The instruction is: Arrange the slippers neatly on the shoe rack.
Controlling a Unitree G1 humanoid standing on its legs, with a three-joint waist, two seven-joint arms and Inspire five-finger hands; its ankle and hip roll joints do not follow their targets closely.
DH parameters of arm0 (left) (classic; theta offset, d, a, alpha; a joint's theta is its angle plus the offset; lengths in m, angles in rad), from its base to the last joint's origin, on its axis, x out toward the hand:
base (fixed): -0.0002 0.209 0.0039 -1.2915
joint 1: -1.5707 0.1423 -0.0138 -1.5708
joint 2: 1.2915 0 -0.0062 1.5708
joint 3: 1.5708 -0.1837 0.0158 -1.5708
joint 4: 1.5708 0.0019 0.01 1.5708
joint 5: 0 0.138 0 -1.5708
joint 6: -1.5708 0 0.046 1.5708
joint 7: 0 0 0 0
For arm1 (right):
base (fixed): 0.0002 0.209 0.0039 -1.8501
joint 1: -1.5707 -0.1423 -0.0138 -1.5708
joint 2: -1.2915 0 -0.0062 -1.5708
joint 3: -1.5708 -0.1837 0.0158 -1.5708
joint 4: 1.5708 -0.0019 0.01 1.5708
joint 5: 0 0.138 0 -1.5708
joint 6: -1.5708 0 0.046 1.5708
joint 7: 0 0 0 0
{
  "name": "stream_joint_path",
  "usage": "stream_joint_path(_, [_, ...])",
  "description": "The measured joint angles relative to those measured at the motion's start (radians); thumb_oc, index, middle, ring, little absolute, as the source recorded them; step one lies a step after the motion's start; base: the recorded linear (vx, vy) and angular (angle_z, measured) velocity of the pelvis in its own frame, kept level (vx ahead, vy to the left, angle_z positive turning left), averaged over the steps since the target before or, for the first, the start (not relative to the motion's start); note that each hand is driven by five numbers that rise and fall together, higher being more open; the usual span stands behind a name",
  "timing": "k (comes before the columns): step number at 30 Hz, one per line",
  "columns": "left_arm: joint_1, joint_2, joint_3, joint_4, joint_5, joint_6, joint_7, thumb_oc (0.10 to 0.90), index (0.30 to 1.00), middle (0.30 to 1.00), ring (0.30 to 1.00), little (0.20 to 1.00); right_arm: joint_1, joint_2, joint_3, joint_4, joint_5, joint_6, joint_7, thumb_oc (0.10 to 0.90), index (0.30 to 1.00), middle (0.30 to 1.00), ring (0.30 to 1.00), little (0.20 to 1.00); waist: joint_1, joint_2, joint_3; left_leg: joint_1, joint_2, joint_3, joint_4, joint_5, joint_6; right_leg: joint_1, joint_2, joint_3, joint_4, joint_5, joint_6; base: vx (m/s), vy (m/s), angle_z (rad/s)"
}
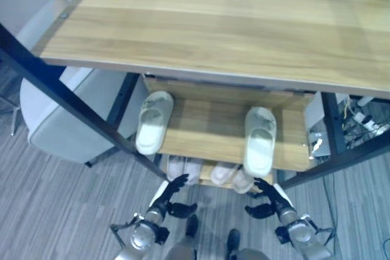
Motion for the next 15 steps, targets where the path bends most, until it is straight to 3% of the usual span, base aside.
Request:
stream_joint_path(5, [0.008, -0.002, 0.0, 0.07, 0.038, 0.002, -0.001, 0.8, 0.9, 0.9, 0.9, 0.9, 0.022, 0.023, 0.027, 0.001, 0.0, 0.022, 0.021, 0.8, 0.9, 0.9, 0.9, 0.9, -0.006, -0.021, -0.043, 0.037, -0.011, 0.072, -0.013, -0.008, 0.028, 0.009, -0.016, 0.075, -0.013, 0.028, 0.019, -0.06, 0.087, -0.44])
stream_joint_path(9, [-0.027, -0.005, 0.011, 0.103, 0.068, 0.015, 0.005, 0.8, 0.9, 0.9, 0.9, 0.9, 0.028, 0.046, 0.074, -0.013, 0.002, 0.031, 0.05, 0.8, 0.9, 0.9, 0.9, 0.9, 0.001, -0.026, -0.046, 0.038, -0.019, 0.081, -0.014, -0.007, 0.045, -0.004, -0.029, 0.091, 0.02, 0.022, 0.036, -0.09, 0.019, -0.03])
stream_joint_path(12, [-0.035, -0.036, 0.035, 0.157, 0.075, 0.021, 0.016, 0.8, 0.9, 0.9, 0.9, 0.9, 0.05, 0.049, 0.11, -0.107, 0.002, 0.042, 0.071, 0.8, 0.9, 0.9, 0.9, 0.9, 0.0, -0.028, -0.053, 0.04, -0.028, 0.065, -0.014, -0.009, 0.033, 0.046, -0.028, 0.079, -0.074, 0.059, 0.036, -0.05, -0.037, 0.12])
stream_joint_path(15, [-0.016, -0.052, 0.036, 0.179, 0.074, 0.038, 0.023, 0.8, 0.9, 0.9, 0.9, 0.9, 0.039, 0.05, 0.134, -0.17, 0.002, 0.042, 0.099, 0.8, 0.9, 0.9, 0.9, 0.9, 0.003, -0.029, -0.061, 0.037, -0.026, 0.057, -0.018, -0.007, 0.029, 0.056, -0.023, 0.074, -0.094, 0.071, 0.034, -0.01, -0.034, 0.07])
